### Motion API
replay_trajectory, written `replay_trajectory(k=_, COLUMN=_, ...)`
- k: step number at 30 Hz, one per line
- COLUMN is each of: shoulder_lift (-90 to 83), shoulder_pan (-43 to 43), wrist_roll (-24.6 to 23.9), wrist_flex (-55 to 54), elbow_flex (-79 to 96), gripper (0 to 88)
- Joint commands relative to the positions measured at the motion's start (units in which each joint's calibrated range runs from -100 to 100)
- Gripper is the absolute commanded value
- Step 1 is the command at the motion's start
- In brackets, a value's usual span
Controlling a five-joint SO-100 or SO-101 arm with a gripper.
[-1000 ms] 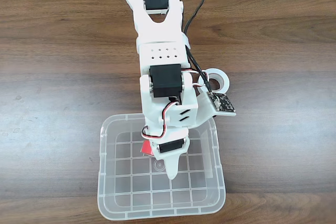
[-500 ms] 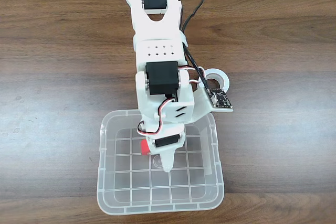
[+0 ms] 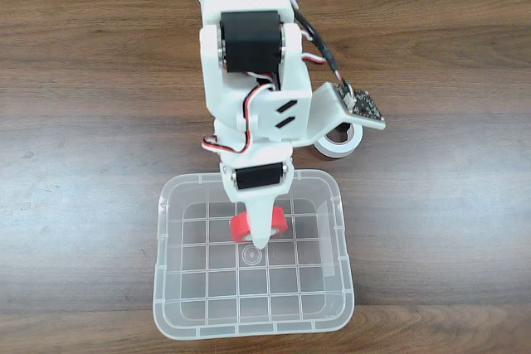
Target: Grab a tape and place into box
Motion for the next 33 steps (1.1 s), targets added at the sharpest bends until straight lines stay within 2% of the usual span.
replay_trajectory(k=1, shoulder_lift=-14.24, shoulder_pan=-0.15, wrist_roll=-0.20, wrist_flex=5.14, elbow_flex=-4.08, gripper=21.8)
replay_trajectory(k=6, shoulder_lift=-21.16, shoulder_pan=-0.80, wrist_roll=-0.35, wrist_flex=7.63, elbow_flex=-3.12, gripper=2.5)
replay_trajectory(k=7, shoulder_lift=-22.45, shoulder_pan=-0.80, wrist_roll=-0.35, wrist_flex=7.63, elbow_flex=-3.03, gripper=0.9)
replay_trajectory(k=12, shoulder_lift=-30.65, shoulder_pan=-0.95, wrist_roll=0.07, wrist_flex=7.63, elbow_flex=5.99, gripper=1.1)
replay_trajectory(k=21, shoulder_lift=-55.51, shoulder_pan=-0.95, wrist_roll=1.17, wrist_flex=6.77, elbow_flex=42.96, gripper=1.3)
replay_trajectory(k=33, shoulder_lift=-93.57, shoulder_pan=-3.00, wrist_roll=2.86, wrist_flex=-17.97, elbow_flex=104.64, gripper=1.2)
